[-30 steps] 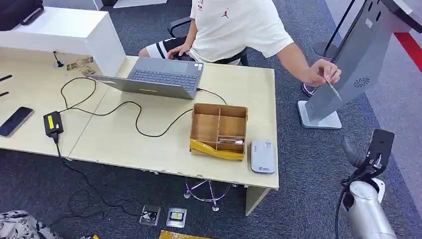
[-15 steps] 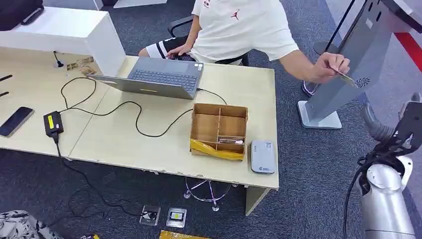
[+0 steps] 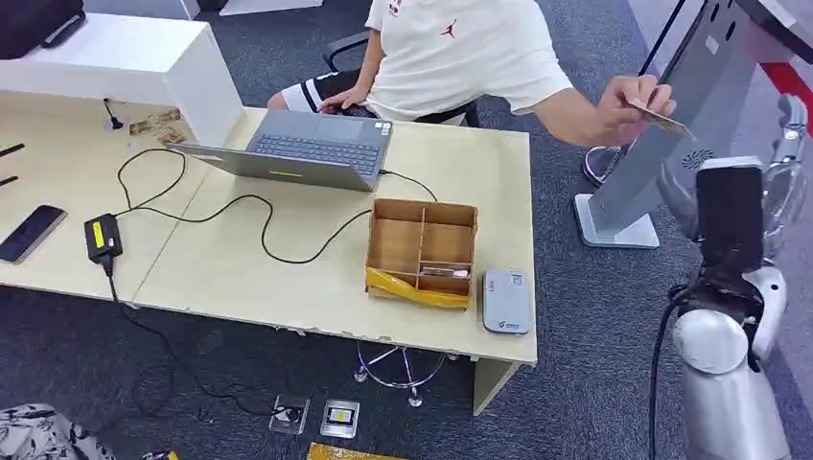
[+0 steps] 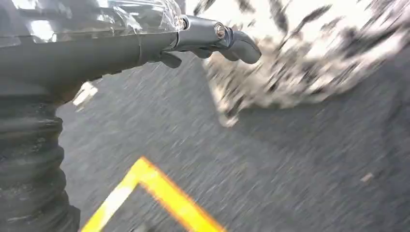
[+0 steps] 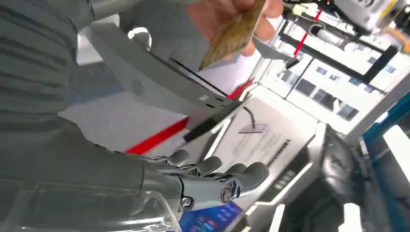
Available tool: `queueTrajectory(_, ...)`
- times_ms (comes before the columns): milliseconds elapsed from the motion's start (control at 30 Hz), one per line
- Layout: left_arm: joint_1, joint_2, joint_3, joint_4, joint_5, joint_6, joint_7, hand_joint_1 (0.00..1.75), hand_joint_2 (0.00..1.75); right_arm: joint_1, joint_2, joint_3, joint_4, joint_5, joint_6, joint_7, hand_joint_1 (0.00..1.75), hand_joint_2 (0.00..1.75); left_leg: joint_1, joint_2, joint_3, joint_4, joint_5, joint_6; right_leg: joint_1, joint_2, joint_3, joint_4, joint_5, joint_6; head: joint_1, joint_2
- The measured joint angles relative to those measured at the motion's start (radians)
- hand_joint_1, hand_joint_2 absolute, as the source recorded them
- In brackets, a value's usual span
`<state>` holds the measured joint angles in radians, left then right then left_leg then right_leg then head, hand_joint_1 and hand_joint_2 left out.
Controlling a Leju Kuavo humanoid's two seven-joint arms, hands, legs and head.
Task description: Pass the card to the sensor for recognition and then transmit it.
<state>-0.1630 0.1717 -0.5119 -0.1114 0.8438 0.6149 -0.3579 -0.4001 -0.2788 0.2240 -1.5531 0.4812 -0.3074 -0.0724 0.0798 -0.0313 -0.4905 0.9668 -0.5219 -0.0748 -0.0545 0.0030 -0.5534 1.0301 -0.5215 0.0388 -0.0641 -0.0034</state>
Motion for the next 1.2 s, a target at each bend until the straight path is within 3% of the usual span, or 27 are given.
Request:
queueTrajectory(100, -0.005, 0.016, 0.000, 0.024, 0.010, 0.000, -0.090, 0.00, 1.75, 0.001, 0.035, 0.063, -0.064, 0.156, 0.058, 0.006, 0.00, 1.75, 0.000, 0.000, 0.000, 0.000, 0.000, 0.000, 0.000, 0.000, 0.000, 0.000, 0.000, 0.000, 0.000, 0.000)
queueTrajectory(267, -0.023, 0.001, 0.000, 0.036, -0.033, 0.000, -0.107, 0.00, 1.75, 0.007, 0.098, 0.172, -0.131, 0.293, 0.138, -0.019, 0.00, 1.75, -0.001, -0.001, 0.000, 0.001, 0.000, 0.000, -0.001, -0.001, 0.000, -0.001, 0.000, 0.000, 0.000, 0.000)
queueTrajectory(333, -0.022, -0.014, -0.002, 0.032, -0.061, 0.000, -0.072, 0.00, 1.75, 0.014, 0.118, 0.209, -0.139, 0.314, 0.183, -0.027, 0.00, 1.75, -0.001, 0.000, 0.000, 0.001, 0.000, 0.000, -0.001, 0.000, 0.000, -0.001, 0.000, 0.000, 0.001, 0.000)
queueTrajectory(467, -0.014, -0.034, -0.012, 0.001, -0.079, -0.001, 0.102, 0.00, 1.75, 0.018, 0.156, 0.291, -0.158, 0.337, 0.363, -0.028, 0.00, 1.75, -0.001, 0.000, 0.000, 0.001, 0.000, 0.000, -0.001, 0.000, 0.000, -0.002, 0.000, 0.000, 0.000, 0.000)
queueTrajectory(567, -0.006, -0.043, -0.013, -0.011, -0.037, -0.003, 0.194, 0.00, 1.75, 0.026, 0.177, 0.322, -0.177, 0.339, 0.429, -0.028, 0.00, 1.75, -0.001, -0.001, -0.001, 0.001, 0.000, 0.000, 0.000, -0.001, -0.001, -0.001, 0.000, 0.000, 0.000, 0.000)
queueTrajectory(733, 0.001, -0.052, -0.007, -0.024, 0.050, -0.009, 0.308, 0.00, 1.75, 0.028, 0.198, 0.366, -0.188, 0.377, 0.476, -0.051, 0.00, 1.75, -0.001, 0.000, -0.001, 0.001, 0.000, 0.000, 0.000, 0.000, -0.001, -0.002, 0.000, 0.000, 0.000, 0.000)
queueTrajectory(800, 0.004, -0.056, -0.006, -0.027, 0.056, -0.009, 0.328, 0.00, 1.75, 0.028, 0.205, 0.382, -0.188, 0.400, 0.481, -0.056, 0.00, 1.75, -0.001, 0.000, -0.001, 0.001, 0.000, 0.000, -0.001, 0.000, -0.001, -0.002, 0.000, 0.000, 0.001, 0.000)
queueTrajectory(1200, 0.007, -0.070, -0.007, -0.050, 0.011, -0.018, 0.294, 0.00, 1.75, 0.026, 0.269, 0.433, -0.110, 0.494, 0.444, -0.097, 0.00, 1.75, -0.001, 0.000, -0.001, 0.001, 0.000, 0.000, 0.000, 0.000, -0.001, -0.002, 0.000, 0.000, 0.001, 0.000)
